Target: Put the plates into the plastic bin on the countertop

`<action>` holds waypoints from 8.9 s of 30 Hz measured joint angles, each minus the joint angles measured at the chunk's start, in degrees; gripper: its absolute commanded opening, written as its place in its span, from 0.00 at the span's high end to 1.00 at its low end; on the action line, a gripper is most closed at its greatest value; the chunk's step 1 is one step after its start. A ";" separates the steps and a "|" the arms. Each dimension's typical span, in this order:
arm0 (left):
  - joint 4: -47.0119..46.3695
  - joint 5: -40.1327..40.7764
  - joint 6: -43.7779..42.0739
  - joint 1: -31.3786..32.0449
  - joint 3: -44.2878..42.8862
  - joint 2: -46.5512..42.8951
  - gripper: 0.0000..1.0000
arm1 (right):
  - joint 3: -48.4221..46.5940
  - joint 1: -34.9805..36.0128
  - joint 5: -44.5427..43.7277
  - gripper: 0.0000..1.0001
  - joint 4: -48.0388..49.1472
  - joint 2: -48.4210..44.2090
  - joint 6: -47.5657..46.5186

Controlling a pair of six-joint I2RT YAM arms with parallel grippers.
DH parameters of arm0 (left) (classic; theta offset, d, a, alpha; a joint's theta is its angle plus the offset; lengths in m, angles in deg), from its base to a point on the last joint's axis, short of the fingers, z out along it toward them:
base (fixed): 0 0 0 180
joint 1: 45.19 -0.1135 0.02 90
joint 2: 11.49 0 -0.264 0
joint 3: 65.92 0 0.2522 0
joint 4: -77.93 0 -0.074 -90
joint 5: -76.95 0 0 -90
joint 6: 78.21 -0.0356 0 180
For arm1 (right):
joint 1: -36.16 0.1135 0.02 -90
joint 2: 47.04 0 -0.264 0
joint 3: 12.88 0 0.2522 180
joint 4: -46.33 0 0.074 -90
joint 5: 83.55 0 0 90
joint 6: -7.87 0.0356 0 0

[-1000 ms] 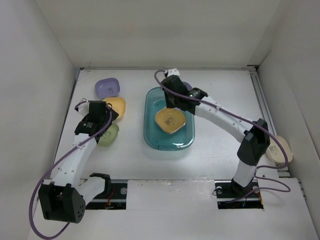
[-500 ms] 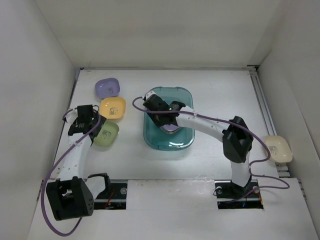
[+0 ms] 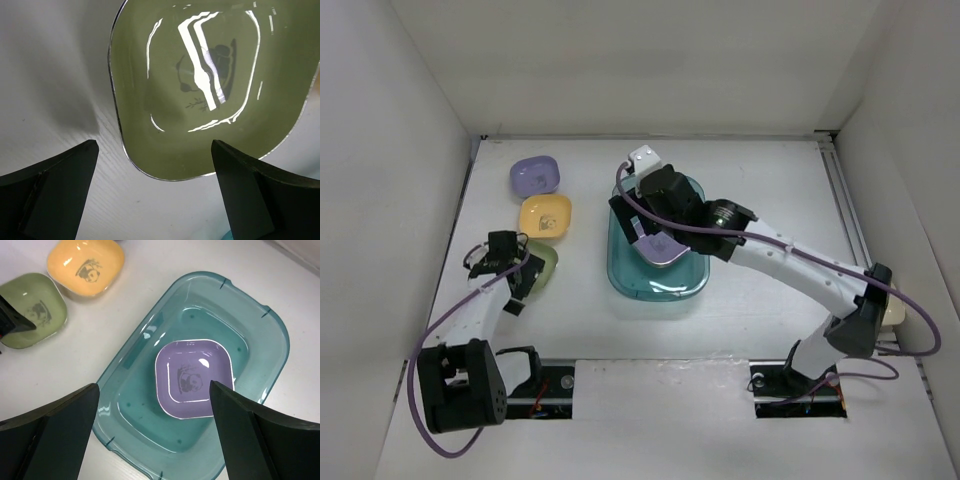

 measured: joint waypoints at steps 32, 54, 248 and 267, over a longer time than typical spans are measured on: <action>6.75 -1.68 8.13 2.95 -8.02 -16.04 1.00 | 8.20 -4.13 -2.67 0.03 1.33 -12.09 0.35; -1.44 1.64 12.44 41.46 -38.10 25.29 1.00 | 22.40 -36.89 -6.43 0.00 -4.22 -37.03 14.21; -7.82 -3.82 10.71 42.75 -34.64 28.52 0.01 | 17.59 -28.24 -5.29 0.28 -8.48 -32.54 20.74; -5.05 -5.64 -1.57 -5.95 -50.93 37.75 0.00 | 22.53 -28.98 2.91 0.28 -4.90 -32.79 17.97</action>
